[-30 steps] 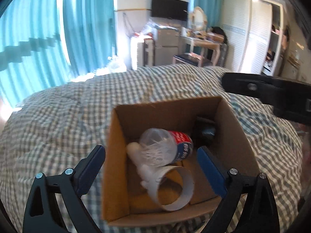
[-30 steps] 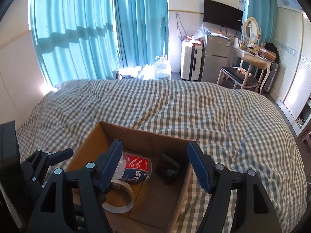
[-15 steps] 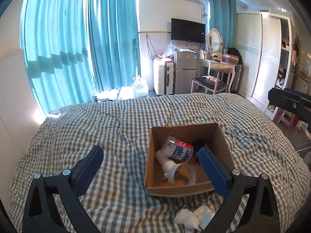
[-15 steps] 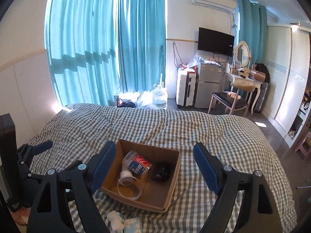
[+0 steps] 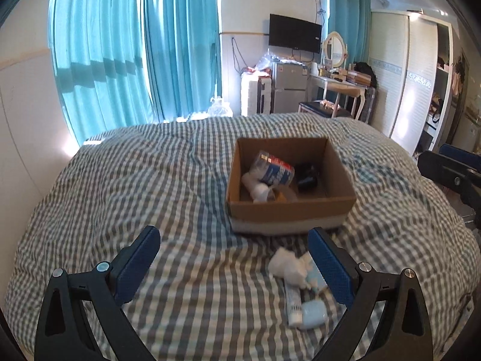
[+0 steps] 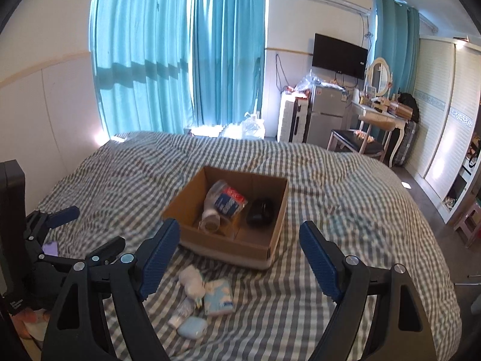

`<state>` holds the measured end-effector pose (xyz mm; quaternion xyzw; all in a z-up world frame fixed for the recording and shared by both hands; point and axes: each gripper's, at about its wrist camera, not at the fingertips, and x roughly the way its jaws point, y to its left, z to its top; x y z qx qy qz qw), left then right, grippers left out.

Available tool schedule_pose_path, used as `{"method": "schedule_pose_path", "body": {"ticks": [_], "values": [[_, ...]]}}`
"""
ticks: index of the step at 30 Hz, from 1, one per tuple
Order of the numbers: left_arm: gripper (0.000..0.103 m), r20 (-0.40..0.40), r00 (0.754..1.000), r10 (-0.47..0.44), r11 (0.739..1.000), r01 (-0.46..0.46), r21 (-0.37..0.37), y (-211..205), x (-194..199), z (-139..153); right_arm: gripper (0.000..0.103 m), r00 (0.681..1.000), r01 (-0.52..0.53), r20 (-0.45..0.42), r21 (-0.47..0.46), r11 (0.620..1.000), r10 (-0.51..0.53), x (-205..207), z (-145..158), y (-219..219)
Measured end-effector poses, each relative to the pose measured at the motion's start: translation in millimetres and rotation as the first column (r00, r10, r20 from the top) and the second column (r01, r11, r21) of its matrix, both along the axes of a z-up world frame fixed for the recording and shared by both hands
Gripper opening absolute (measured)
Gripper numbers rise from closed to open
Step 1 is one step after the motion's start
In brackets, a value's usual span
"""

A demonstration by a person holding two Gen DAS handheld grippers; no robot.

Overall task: Organize objects
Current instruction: 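Lower the left tool and grasp the white tube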

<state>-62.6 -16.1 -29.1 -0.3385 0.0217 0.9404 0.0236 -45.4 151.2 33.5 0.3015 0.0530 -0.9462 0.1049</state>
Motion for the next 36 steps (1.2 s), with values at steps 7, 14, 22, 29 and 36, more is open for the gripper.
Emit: {"method": "schedule_pose_path", "body": {"ticks": [7,14,22,29,36], "values": [[0.101,0.082,0.995,-0.052,0.998,0.054,-0.020,19,7,-52,0.082,0.992,0.025,0.120,-0.005,1.000,-0.024,-3,-70,9],[0.101,0.174,0.980,-0.093,0.996,0.092,0.014,43,-9,-99,0.082,0.977,0.054,0.204,0.013,0.998,-0.056,-17,-121,26],[0.088,0.268,0.954,-0.137,0.991,0.132,0.036,66,-24,-135,0.082,0.960,0.076,0.274,-0.026,0.997,-0.066,-28,-151,45],[0.050,0.359,0.918,-0.166,0.984,0.179,-0.002,86,-34,-165,0.082,0.953,0.088,0.298,-0.093,0.992,-0.057,-29,-157,54],[0.027,0.399,0.899,-0.183,0.981,0.193,0.014,91,-38,-176,0.082,0.948,0.099,0.314,-0.115,0.988,-0.058,-29,-163,58]]}}
